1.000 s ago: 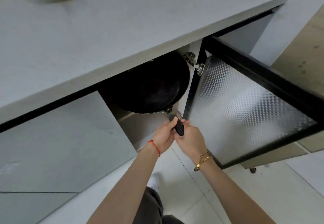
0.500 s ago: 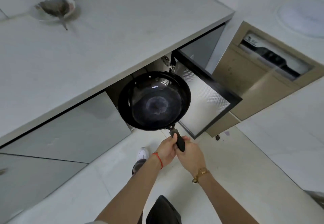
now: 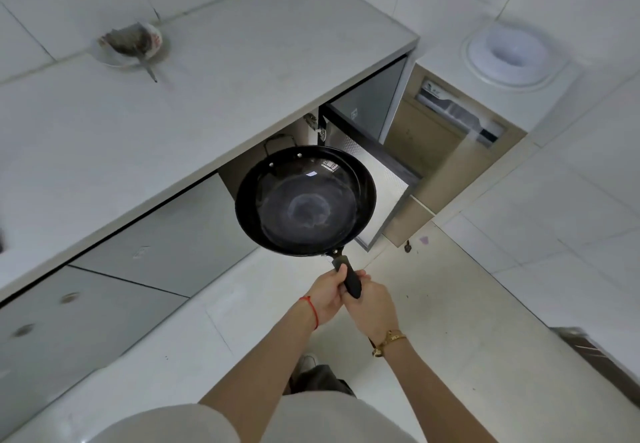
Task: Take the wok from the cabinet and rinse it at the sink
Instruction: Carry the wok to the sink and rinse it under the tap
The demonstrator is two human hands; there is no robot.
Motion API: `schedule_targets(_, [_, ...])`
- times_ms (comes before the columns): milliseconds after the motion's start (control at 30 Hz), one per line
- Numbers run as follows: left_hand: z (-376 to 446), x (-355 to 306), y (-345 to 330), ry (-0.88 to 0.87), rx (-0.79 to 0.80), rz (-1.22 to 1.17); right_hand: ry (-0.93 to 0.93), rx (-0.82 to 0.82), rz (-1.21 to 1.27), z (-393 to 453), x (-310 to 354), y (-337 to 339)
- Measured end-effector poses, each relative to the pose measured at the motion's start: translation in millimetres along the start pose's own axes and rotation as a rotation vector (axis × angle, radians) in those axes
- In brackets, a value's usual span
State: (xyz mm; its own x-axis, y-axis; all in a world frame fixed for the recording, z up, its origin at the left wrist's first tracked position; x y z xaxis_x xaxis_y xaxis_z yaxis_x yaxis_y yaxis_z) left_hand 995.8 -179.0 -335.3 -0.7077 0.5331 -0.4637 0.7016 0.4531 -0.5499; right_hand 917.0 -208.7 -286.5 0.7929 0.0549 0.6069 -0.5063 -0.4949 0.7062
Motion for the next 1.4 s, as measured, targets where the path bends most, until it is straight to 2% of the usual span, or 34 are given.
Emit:
schedule_targets(400, [-63.9, 20.1, -9.6, 0.004, 0.043, 0.036, -0.027, -0.052, 0.059, -70.3, 10.6, 8.5])
schedule_targets(800, [-125.5, 9.6, 11.6, -0.136, 0.064, 0.080, 0.057, -0.091, 0.090, -117.5, 50.8, -5.3])
schedule_targets(1133, [-181.9, -20.2, 52.0, -0.346, -0.015, -0.045, 0.237, -0.019, 0.080, -132.2, 107.7, -31.4])
schedule_targets(1400, [-228.4, -31.9, 92.2, -0.500, -0.104, -0.083, 0.387, 0.135, 0.085, -144.7, 149.8, -61.6])
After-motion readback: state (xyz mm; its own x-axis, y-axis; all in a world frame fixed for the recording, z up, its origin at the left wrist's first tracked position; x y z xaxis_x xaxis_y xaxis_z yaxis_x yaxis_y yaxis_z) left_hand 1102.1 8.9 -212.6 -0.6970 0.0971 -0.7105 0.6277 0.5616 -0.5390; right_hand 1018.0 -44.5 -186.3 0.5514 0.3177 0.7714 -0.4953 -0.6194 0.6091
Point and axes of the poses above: each hand's wrist, its own z-axis towards the middle knuckle, its own y-axis out of the back of the hand, x = y × z, the point moved 7 cm from there along z, towards the middle knuckle
